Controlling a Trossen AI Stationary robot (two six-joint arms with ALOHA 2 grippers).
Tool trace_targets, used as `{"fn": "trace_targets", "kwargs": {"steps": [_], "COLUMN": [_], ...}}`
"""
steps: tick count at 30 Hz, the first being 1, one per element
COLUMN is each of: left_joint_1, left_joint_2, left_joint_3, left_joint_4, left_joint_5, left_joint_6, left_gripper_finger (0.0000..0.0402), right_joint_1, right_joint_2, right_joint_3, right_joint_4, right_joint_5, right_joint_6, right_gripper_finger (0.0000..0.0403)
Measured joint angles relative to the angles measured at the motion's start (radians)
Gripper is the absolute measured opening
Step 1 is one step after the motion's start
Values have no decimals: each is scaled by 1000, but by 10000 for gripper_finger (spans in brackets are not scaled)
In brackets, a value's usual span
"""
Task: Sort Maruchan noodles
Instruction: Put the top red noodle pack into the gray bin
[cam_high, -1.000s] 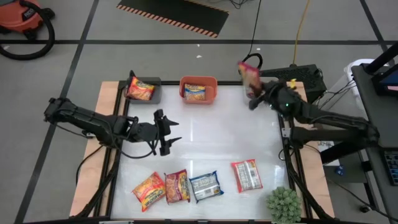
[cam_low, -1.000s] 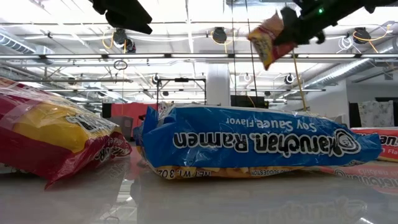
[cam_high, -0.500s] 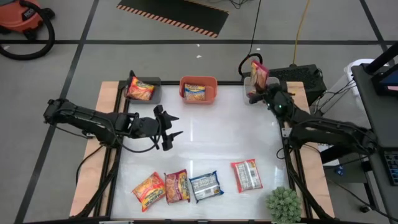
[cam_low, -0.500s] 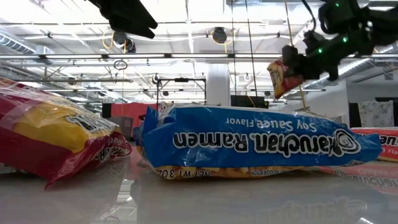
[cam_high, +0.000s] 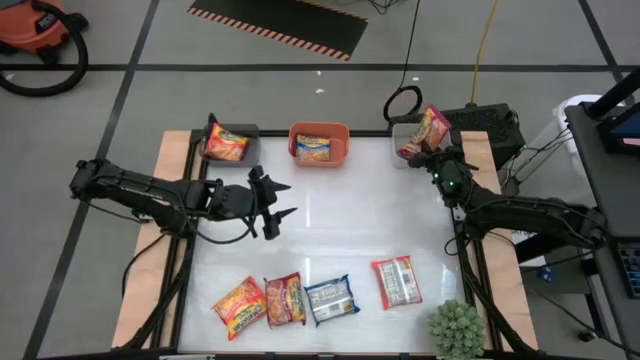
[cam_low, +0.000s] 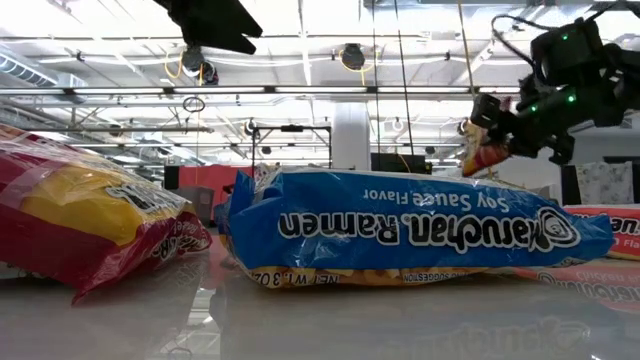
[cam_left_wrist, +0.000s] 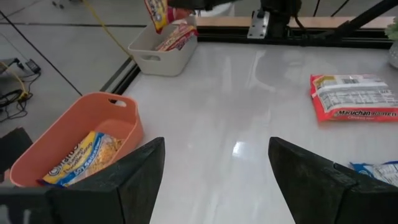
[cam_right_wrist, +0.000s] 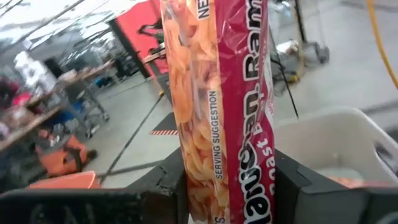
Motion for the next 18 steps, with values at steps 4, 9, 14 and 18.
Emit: {"fn": "trace_targets", "kwargs": {"steps": [4,9,14,18], "left_joint_1": [5,4,4,4], "left_joint_2": [0,0,6,22], "left_joint_3": [0,0,0,-1], "left_joint_4": [30,53,55,51], "left_joint_5": [11,17,17,24], "left_joint_6": [12,12,11,10], "left_gripper_finger": [291,291,291,291], "right_joint_1": [-11,-44,-80,-83], "right_joint_2": [14,73,126,141], "right_joint_3": [-16,-21,-21,-21], "right_joint_4": [2,3,4,9], "right_joint_5": [30,29,27,28], "right_joint_6": [65,164,168,140], "right_gripper_finger": [135,163,198,228]}}
